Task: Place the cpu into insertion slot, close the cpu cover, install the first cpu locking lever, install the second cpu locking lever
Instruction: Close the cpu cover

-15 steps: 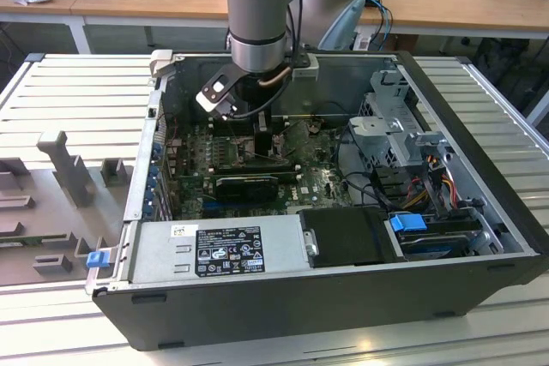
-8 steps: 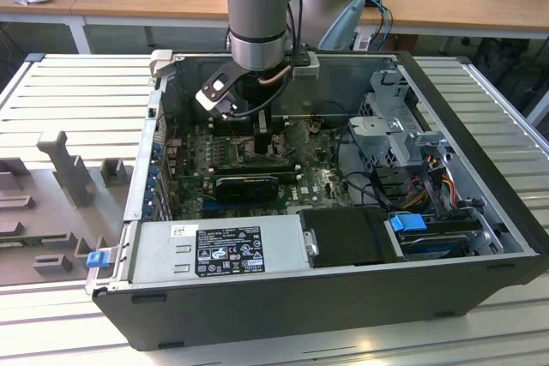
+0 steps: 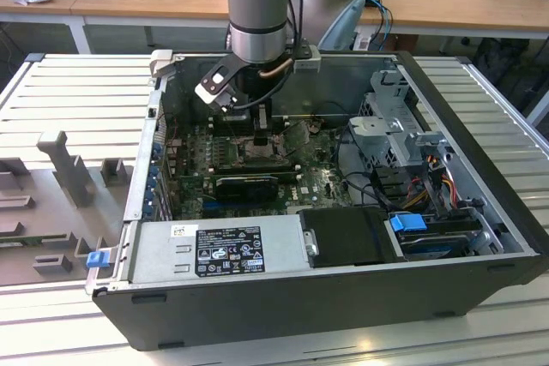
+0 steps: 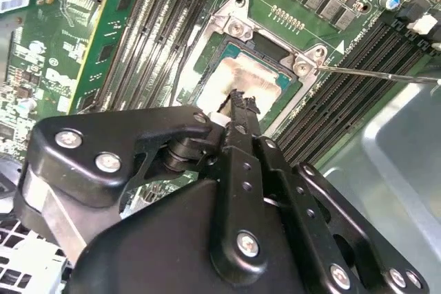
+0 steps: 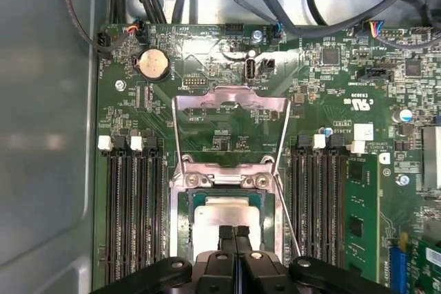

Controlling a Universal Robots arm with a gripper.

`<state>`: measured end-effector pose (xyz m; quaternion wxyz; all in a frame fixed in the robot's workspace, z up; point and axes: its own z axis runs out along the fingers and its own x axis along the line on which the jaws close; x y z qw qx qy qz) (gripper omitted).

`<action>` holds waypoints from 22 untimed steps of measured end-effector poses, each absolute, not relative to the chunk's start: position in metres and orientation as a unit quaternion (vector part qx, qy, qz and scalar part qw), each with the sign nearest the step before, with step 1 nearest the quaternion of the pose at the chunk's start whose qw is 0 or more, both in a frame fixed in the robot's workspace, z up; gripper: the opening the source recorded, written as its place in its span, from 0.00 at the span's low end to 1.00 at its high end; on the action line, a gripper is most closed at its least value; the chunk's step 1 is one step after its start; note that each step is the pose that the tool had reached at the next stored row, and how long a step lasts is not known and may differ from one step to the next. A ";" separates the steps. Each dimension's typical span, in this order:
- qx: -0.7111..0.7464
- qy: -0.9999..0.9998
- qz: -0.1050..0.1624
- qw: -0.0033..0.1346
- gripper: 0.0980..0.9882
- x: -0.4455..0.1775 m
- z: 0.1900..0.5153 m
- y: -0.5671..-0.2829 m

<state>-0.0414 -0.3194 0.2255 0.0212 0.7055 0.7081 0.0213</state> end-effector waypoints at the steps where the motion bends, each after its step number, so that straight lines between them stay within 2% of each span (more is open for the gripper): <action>1: 0.705 0.708 0.020 0.022 0.01 -0.041 0.229 -0.319; 9: 0.706 0.708 0.018 0.016 0.01 -0.033 0.233 -0.321; 22: 0.705 0.708 0.017 0.017 0.01 -0.026 0.247 -0.320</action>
